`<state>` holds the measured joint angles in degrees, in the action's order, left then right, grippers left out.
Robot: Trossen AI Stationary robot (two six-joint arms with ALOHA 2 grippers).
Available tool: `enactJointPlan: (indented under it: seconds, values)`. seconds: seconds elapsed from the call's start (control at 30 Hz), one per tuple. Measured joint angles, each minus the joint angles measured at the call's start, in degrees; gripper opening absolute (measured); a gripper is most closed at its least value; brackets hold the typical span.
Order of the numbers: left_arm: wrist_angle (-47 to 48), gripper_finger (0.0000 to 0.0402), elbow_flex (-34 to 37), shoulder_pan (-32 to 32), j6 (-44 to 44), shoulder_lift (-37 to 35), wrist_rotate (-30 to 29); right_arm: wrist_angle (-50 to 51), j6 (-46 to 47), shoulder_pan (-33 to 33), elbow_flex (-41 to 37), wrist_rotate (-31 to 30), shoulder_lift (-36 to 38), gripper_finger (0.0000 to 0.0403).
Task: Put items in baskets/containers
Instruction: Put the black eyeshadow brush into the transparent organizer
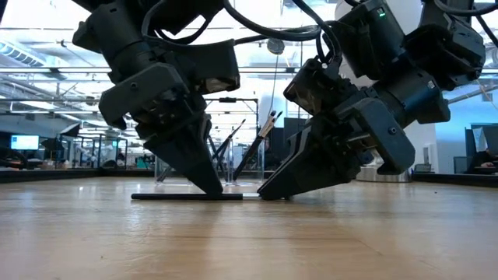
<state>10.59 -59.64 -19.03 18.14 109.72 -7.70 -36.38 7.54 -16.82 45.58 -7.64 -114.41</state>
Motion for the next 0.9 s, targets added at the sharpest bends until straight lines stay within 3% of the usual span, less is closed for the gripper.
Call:
enactJointPlan:
  seconds: [0.37, 0.6, 0.9]
  values:
    - [1.21, 0.0079, 0.35, -0.25, -0.47, -2.80, 0.49, 4.45, -3.83, -0.94, -0.24, 0.14, 4.94, 0.0002]
    - [2.88, 0.0085, 0.24, -1.51, -0.34, -7.83, -0.13, 13.67, -7.32, -2.12, 0.26, -4.33, 12.00, 0.0005]
    - [4.22, 0.0085, 0.20, -3.93, -2.48, -12.52, -9.01, 20.69, -7.63, -2.28, 2.08, -7.28, 16.70, 0.0002]
